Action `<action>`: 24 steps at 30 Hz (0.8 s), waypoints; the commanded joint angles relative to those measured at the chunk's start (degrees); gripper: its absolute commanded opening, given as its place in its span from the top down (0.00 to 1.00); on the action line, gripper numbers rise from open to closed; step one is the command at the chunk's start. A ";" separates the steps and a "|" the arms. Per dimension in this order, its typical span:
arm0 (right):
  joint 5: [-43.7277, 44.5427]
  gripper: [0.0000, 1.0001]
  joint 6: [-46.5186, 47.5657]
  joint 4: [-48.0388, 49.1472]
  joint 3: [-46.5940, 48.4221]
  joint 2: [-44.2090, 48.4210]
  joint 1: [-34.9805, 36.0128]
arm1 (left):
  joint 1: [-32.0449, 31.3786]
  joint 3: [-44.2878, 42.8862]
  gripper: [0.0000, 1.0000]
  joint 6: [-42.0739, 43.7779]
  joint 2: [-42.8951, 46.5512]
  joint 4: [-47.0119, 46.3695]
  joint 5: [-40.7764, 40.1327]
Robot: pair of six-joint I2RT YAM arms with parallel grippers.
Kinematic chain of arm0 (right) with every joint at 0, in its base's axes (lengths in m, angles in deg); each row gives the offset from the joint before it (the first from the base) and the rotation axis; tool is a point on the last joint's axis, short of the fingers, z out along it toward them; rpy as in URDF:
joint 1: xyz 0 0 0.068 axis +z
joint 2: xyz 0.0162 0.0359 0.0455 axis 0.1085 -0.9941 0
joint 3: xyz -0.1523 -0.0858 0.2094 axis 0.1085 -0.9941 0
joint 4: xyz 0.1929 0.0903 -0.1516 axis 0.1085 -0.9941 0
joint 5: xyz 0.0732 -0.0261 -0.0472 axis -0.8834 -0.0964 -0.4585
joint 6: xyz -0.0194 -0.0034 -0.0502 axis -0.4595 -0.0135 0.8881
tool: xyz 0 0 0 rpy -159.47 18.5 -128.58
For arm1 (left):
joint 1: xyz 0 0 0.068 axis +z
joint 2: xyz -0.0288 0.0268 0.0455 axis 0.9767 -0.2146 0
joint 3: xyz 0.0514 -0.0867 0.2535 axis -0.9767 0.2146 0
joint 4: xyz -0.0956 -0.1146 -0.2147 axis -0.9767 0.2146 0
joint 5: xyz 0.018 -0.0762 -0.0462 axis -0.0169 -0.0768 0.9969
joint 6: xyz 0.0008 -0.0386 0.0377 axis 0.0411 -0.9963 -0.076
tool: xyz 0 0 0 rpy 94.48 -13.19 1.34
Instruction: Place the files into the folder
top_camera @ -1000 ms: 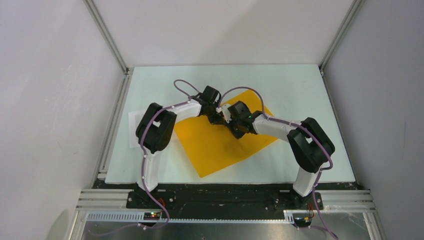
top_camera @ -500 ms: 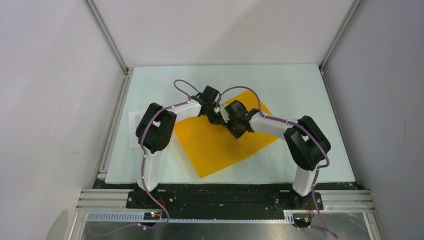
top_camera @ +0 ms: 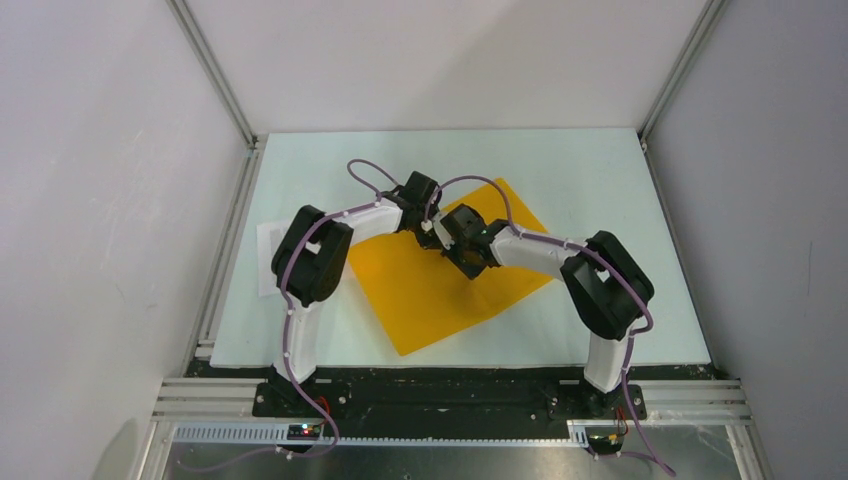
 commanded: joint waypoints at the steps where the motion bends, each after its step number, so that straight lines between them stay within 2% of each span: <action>1: -0.05 0.94 -0.33 -7.57 -2.31 -5.15 1.12 | 1.42 0.29 1.00 1.95 -2.16 5.02 -3.84; 8: 5.99 0.96 2.74 -8.81 -2.47 -6.97 1.84 | 1.28 0.17 1.00 3.12 -2.13 4.86 -3.77; 13: 5.80 1.00 3.38 -8.61 -3.41 -9.03 2.08 | 1.04 -0.19 1.00 5.16 -2.21 4.99 -3.77; 19: 7.92 1.00 2.57 -9.19 -3.80 -12.56 4.47 | 0.96 -1.41 1.00 8.72 -3.36 4.87 -1.10; 21: 12.75 1.00 4.42 -6.31 -4.26 -11.27 4.51 | 0.99 -0.48 1.00 7.92 -4.35 5.02 -0.51; 23: 20.44 1.00 11.26 -0.50 -4.42 -6.61 2.11 | 1.35 1.01 1.00 6.25 -6.58 5.53 -0.81; 24: 22.92 1.00 13.36 1.92 -4.34 -0.78 0.68 | 1.27 1.43 1.00 6.12 -6.96 5.57 -1.02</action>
